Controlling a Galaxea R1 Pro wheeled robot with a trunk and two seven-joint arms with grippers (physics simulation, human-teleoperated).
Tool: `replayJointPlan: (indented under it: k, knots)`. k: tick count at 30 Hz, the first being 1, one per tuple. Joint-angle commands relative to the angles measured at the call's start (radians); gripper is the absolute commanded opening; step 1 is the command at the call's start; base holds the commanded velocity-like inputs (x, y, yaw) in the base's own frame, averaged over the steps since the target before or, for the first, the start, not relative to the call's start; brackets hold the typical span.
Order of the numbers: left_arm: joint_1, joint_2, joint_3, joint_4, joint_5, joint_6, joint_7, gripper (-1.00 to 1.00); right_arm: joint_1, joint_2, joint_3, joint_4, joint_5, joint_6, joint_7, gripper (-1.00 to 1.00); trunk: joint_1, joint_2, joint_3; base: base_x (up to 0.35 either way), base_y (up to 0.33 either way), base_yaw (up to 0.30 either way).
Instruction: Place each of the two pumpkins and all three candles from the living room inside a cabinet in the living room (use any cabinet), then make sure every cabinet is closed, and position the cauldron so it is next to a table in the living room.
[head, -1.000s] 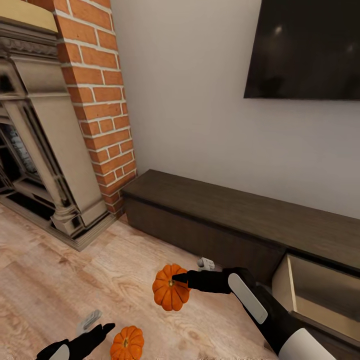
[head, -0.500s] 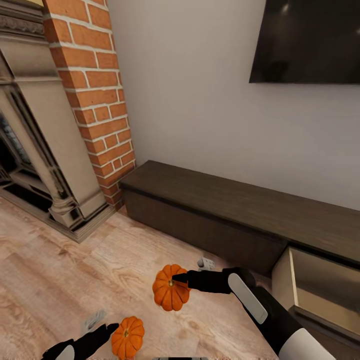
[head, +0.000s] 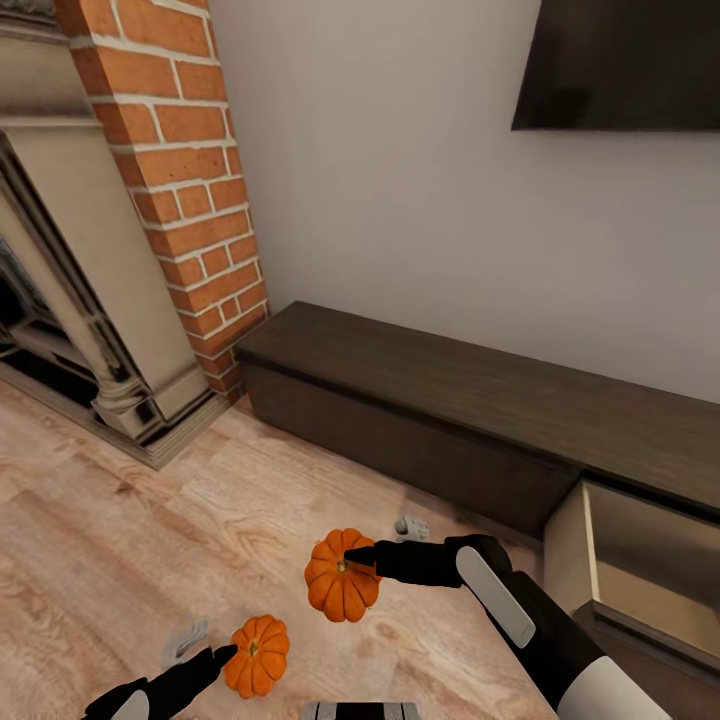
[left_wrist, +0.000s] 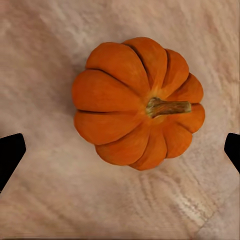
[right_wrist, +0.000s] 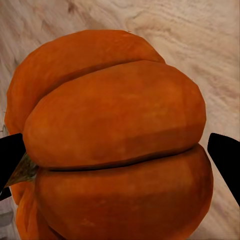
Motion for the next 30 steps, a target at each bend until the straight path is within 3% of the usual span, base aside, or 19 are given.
replayJointPlan:
  k: [1, 11, 18, 30]
  knots:
    - [0.000, 0.001, -0.004, -0.001, 0.007, 0.002, -0.001, 1.00, -0.001, -0.001, 0.001, -0.001, 0.003, 0.002, 0.003, -1.00, 0.000, -0.001, -0.005, 0.000, 0.000, 0.000]
    - [-0.006, 0.001, 0.003, -0.019, 0.012, 0.006, -0.010, 1.00, -0.001, -0.001, 0.001, -0.001, 0.002, 0.003, 0.003, -1.00, 0.005, -0.003, -0.043, 0.000, 0.000, 0.000]
    - [-0.028, 0.016, 0.010, -0.127, 0.016, 0.017, -0.010, 1.00, -0.001, -0.002, 0.001, -0.002, 0.001, 0.003, 0.004, -1.00, 0.008, -0.005, -0.070, 0.000, 0.000, 0.000]
    - [-0.047, 0.018, 0.060, -0.160, 0.018, 0.017, -0.018, 1.00, -0.001, 0.001, 0.000, -0.014, 0.001, 0.001, 0.009, -1.00, 0.013, -0.007, -0.117, 0.000, 0.000, 0.000]
